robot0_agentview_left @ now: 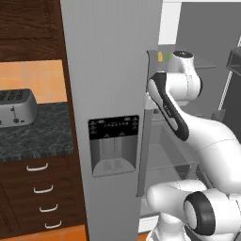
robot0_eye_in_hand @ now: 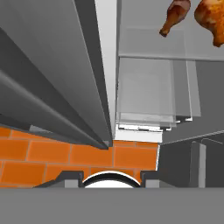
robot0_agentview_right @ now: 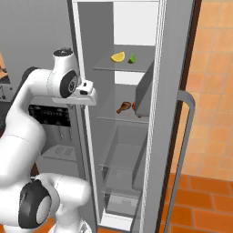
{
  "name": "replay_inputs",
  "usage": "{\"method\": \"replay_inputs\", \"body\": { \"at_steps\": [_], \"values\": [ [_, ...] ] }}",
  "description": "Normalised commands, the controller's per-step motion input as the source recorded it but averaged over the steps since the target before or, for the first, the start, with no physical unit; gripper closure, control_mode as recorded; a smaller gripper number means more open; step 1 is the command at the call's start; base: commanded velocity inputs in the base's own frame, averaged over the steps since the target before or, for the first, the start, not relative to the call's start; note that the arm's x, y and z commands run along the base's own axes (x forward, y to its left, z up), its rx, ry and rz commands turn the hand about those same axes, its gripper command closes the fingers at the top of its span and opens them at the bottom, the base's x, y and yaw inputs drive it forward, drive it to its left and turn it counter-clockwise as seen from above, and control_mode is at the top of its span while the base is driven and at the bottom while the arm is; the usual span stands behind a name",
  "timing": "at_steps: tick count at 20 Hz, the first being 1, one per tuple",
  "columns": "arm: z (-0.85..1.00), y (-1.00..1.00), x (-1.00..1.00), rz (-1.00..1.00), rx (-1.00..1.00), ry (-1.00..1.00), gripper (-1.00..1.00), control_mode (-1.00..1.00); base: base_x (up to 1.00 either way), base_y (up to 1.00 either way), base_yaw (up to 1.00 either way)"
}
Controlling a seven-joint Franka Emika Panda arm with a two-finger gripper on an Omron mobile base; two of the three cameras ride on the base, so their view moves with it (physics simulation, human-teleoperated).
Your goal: Place one lemon wedge and one chicken drumstick in each tupperware on the nearby counter, to pack two identical lunches.
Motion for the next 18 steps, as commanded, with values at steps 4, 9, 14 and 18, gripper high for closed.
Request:
{"method": "replay_inputs", "body": {
  "at_steps": [4, 9, 14, 18],
  "values": [
    [-0.14, -0.21, -0.37, 0.0, 0.01, -0.08, -1.0, -1.0, 0.0, 0.0, 0.0],
    [-0.38, -0.83, -0.86, 0.0, 0.08, -0.21, -1.0, -1.0, 0.0, 0.0, 0.0],
    [-0.35, -0.46, -0.27, 0.04, -0.05, -0.17, -1.0, -1.0, 0.0, 0.0, 0.0],
    [-0.32, -0.58, 0.13, 0.01, -0.12, 0.0, -1.0, -1.0, 0.0, 0.0, 0.0]
  ]
}}
